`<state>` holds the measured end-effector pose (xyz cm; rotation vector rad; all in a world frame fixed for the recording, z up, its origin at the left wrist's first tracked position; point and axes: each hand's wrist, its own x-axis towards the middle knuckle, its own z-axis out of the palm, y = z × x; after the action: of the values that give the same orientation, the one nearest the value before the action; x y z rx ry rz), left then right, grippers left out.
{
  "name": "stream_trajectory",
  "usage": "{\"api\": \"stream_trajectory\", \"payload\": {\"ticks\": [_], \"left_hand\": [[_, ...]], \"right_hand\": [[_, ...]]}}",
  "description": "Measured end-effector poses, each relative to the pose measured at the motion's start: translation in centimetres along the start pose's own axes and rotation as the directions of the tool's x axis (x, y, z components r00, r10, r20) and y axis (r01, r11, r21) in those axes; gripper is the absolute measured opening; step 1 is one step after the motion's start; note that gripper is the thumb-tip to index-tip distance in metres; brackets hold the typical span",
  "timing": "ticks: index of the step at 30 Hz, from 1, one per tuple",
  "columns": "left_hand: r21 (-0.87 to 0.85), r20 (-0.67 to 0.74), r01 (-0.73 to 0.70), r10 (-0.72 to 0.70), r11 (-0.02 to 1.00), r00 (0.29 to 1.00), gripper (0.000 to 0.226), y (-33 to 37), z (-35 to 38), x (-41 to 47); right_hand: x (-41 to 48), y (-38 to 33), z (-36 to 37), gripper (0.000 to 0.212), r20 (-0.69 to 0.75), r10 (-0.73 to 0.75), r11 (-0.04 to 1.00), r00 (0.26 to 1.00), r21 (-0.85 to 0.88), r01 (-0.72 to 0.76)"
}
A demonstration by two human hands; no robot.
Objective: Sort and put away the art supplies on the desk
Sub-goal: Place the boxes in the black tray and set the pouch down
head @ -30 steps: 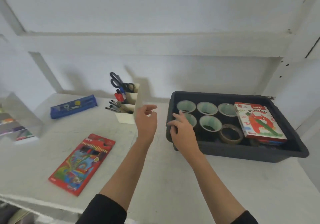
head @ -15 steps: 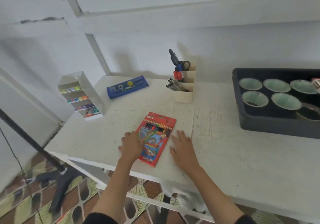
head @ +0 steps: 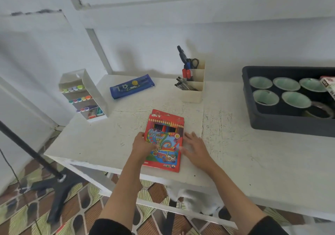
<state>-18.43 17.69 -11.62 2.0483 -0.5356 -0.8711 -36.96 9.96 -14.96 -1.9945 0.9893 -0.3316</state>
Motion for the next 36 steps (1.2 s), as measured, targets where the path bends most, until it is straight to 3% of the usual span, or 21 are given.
{"api": "stream_trajectory", "payload": {"ticks": [2, 3, 12, 17, 22, 27, 31, 36], "left_hand": [[-0.135, 0.066, -0.01, 0.019, 0.991, 0.998, 0.049, 1.2, 0.1, -0.8], [-0.184, 0.094, -0.013, 0.031, 0.983, 0.995, 0.05, 1.9, 0.1, -1.1], [-0.36, 0.231, -0.124, 0.217, 0.925, 0.948, 0.048, 10.3, 5.9, -3.8], [-0.478, 0.411, -0.097, 0.32, 0.873, 0.854, 0.028, 16.6, 13.6, -5.6], [-0.357, 0.579, -0.181, 0.369, 0.916, 0.727, 0.037, 21.7, 24.3, -7.6], [-0.202, 0.714, -0.183, 0.273, 0.962, 0.645, 0.032, 25.5, 36.5, -9.1], [-0.057, 0.722, -0.236, 0.203, 0.97, 0.661, 0.029, 26.4, 44.0, -10.0], [-0.01, 0.71, -0.242, 0.177, 0.97, 0.681, 0.028, 26.3, 48.6, -10.3]], "right_hand": [[-0.6, -0.9, -1.3, 0.041, -0.011, 0.072, 0.921, 0.997, 0.384, -0.062], [-0.7, -1.2, -1.8, 0.037, -0.048, 0.101, 0.873, 0.994, 0.483, -0.065], [-0.7, -0.9, -12.1, 0.026, -0.331, 0.152, 0.852, 0.931, 0.522, 0.047], [-2.5, 2.1, -22.0, 0.026, -0.477, 0.208, 0.832, 0.854, 0.546, 0.102], [-4.9, 7.9, -32.9, 0.035, -0.626, 0.333, 0.851, 0.705, 0.522, 0.061], [-6.8, 15.5, -42.2, 0.037, -0.719, 0.381, 0.921, 0.581, 0.348, -0.174], [-7.6, 19.5, -45.6, 0.037, -0.728, 0.37, 0.902, 0.577, 0.133, -0.41], [-7.8, 22.2, -45.8, 0.034, -0.643, 0.348, 0.85, 0.682, -0.091, -0.519]]}}
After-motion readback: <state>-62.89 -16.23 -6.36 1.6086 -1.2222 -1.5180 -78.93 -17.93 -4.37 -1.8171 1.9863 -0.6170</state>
